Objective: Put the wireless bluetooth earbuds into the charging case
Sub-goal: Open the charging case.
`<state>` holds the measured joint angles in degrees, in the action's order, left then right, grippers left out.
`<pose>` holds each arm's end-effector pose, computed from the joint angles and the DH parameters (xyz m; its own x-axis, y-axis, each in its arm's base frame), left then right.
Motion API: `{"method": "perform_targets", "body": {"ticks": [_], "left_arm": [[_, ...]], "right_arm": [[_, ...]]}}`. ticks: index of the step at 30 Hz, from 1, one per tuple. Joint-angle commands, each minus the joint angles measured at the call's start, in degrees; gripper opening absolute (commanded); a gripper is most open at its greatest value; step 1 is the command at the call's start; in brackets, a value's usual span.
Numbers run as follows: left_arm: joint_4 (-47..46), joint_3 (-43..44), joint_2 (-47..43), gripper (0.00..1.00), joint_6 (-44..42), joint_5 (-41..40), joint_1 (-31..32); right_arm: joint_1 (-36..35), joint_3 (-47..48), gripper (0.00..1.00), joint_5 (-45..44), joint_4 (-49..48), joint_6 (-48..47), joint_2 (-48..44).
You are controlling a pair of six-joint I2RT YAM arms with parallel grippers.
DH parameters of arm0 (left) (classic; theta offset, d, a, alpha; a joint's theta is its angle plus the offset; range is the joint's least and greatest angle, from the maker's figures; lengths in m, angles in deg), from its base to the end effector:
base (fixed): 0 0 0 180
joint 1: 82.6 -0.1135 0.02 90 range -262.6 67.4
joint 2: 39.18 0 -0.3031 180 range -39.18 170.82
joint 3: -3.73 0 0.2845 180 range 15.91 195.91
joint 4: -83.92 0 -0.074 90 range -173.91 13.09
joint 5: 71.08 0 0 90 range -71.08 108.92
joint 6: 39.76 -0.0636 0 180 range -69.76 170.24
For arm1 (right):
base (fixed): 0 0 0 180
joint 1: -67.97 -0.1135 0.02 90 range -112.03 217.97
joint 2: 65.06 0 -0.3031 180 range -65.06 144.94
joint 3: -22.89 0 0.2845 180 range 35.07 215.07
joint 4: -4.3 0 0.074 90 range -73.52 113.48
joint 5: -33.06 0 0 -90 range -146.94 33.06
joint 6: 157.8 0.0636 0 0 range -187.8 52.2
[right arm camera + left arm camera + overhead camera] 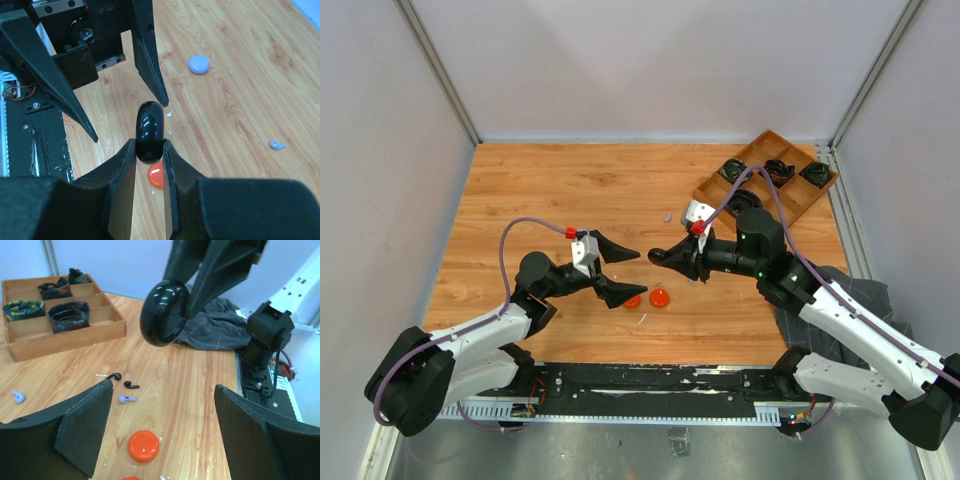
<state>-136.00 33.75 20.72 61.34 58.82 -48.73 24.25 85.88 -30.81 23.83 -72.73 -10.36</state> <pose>0.1729 -0.1652 0.2554 -0.0412 -0.1502 -0.9878 0.9621 0.2609 -0.0798 0.1649 0.1965 0.3763 -0.0602 -0.1643 -0.9846 -0.9413 0.3374 0.0012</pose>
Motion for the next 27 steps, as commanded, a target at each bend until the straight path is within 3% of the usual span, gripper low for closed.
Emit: {"method": "perform_targets", "body": {"ticks": [1, 11, 17, 23, 27], "left_arm": [[-10.31, -1.90, 0.60, 0.86, -2.90, 5.99, -0.29], [-8.81, -1.60, 1.49, 0.70, -0.39, 7.70, -0.29], [-10.67, -1.66, 2.46, 0.53, 1.98, 9.03, -0.24], [-12.66, -1.53, 3.39, 0.45, 4.37, 10.62, -0.28], [-14.37, -1.81, 3.52, 0.44, 5.68, 10.43, -0.29]], "right_arm": [[0.59, 3.44, 0.08, 6.90, 1.86, -3.11, 1.89], [0.59, 5.83, 0.09, 15.01, 2.21, -5.30, 7.48], [0.60, 6.84, 0.09, 16.78, 3.07, -6.50, 9.15], [0.64, 7.17, 0.09, 17.19, 3.19, -7.04, 9.42], [0.65, 7.54, 0.09, 17.44, 3.19, -7.20, 9.47]]}}
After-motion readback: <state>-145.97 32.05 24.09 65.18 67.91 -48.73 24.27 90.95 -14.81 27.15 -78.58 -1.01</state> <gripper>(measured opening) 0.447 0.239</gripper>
